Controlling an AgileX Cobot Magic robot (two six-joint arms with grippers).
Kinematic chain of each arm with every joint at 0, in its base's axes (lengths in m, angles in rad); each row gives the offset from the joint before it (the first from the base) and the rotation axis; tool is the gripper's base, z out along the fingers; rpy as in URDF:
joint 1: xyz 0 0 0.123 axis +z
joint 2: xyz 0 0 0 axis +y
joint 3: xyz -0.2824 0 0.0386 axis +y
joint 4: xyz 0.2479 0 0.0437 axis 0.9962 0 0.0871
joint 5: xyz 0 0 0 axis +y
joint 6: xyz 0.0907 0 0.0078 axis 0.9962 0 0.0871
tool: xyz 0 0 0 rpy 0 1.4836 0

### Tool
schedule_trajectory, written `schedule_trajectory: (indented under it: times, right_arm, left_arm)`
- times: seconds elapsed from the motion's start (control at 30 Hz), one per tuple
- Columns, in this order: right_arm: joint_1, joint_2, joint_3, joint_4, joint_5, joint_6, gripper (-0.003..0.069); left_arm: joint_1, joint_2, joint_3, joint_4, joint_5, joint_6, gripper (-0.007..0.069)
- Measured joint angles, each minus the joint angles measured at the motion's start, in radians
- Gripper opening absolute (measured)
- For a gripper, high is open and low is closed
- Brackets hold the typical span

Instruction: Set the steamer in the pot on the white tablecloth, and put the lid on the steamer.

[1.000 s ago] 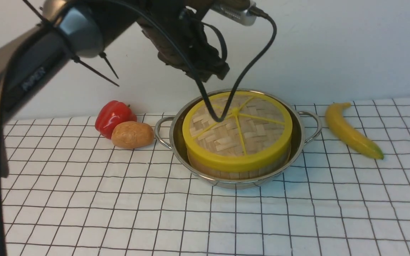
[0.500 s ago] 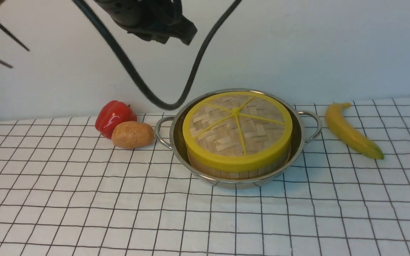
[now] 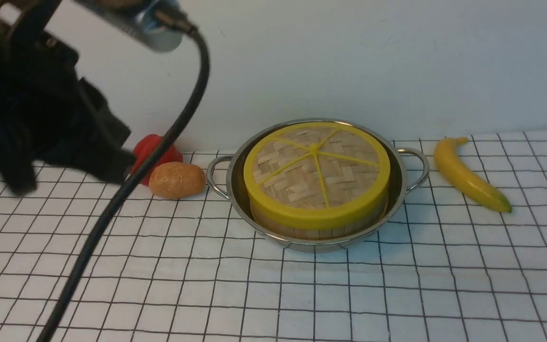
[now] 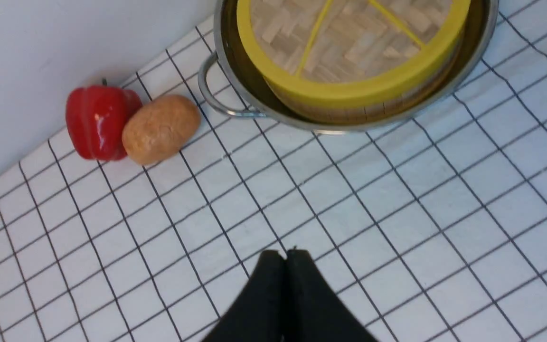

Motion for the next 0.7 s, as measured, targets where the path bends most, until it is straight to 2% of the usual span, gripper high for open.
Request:
schedule_trajectory:
  times: [0.23, 0.43, 0.7]
  right_arm:
    - [0.000, 0.000, 0.000, 0.072, 0.013, 0.007, -0.0006]
    - [0.000, 0.000, 0.000, 0.087, 0.014, 0.005, -0.0002]
    - [0.000, 0.000, 0.000, 0.087, 0.015, 0.006, 0.0004]
  left_arm:
    - [0.000, -0.302, 0.283, 0.000, -0.123, -0.045, -0.0023]
    - [0.000, -0.498, 0.509, -0.002, -0.229, -0.090, -0.0022]
    - [0.000, -0.546, 0.615, -0.053, -0.255, -0.137, -0.0019]
